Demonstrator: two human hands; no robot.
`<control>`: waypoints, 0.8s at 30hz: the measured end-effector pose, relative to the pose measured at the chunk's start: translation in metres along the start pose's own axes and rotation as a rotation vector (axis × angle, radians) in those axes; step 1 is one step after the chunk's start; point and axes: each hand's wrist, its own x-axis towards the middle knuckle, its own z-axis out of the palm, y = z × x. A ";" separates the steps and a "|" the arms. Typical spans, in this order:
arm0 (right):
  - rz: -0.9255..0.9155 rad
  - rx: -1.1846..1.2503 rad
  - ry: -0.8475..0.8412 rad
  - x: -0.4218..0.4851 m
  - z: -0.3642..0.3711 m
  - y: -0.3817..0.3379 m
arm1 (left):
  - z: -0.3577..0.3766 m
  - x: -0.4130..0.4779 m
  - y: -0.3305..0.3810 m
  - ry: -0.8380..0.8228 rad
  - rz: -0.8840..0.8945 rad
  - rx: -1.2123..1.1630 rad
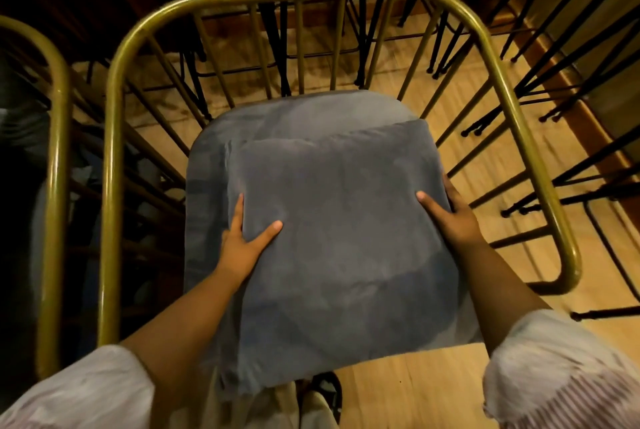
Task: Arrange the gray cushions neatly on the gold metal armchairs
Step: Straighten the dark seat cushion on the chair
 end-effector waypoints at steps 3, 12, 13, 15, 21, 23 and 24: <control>-0.020 0.004 0.009 -0.001 0.002 0.003 | 0.000 0.004 -0.008 0.010 0.006 0.034; 0.038 -0.419 0.022 0.004 0.015 0.011 | 0.001 -0.001 -0.002 -0.072 -0.143 0.214; 0.032 -0.444 0.052 0.000 0.019 0.006 | -0.002 -0.004 0.000 -0.083 -0.138 0.210; 0.001 -0.502 0.087 -0.016 0.034 -0.011 | -0.011 -0.022 0.013 -0.124 -0.104 0.214; -0.189 -0.322 -0.199 -0.086 0.098 -0.084 | -0.071 -0.105 0.046 -0.261 0.028 0.319; -0.260 -0.292 -0.285 -0.122 0.121 -0.121 | -0.104 -0.128 0.056 -0.169 0.083 0.305; -0.296 -0.275 -0.331 -0.141 0.135 -0.138 | -0.124 -0.141 0.061 -0.097 0.097 0.271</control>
